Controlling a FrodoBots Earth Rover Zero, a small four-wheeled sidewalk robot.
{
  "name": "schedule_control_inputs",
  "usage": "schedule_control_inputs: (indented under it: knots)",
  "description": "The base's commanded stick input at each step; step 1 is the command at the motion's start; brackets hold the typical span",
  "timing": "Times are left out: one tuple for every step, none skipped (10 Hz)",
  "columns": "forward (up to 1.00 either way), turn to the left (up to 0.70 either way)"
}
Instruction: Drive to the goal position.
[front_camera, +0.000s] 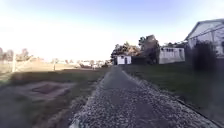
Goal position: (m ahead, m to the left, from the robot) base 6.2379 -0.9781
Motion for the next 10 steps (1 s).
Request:
schedule_control_inputs:
  knots:
    - [0.85, -0.34]
    - [0.85, -0.34]
    - [0.85, -0.34]
    - [0.85, -0.19]
    - [0.85, 0.00]
    - [0.85, 0.00]
    - [0.85, 0.00]
    - [0.85, -0.01]
    - [0.85, -0.12]
    - [0.85, -0.23]
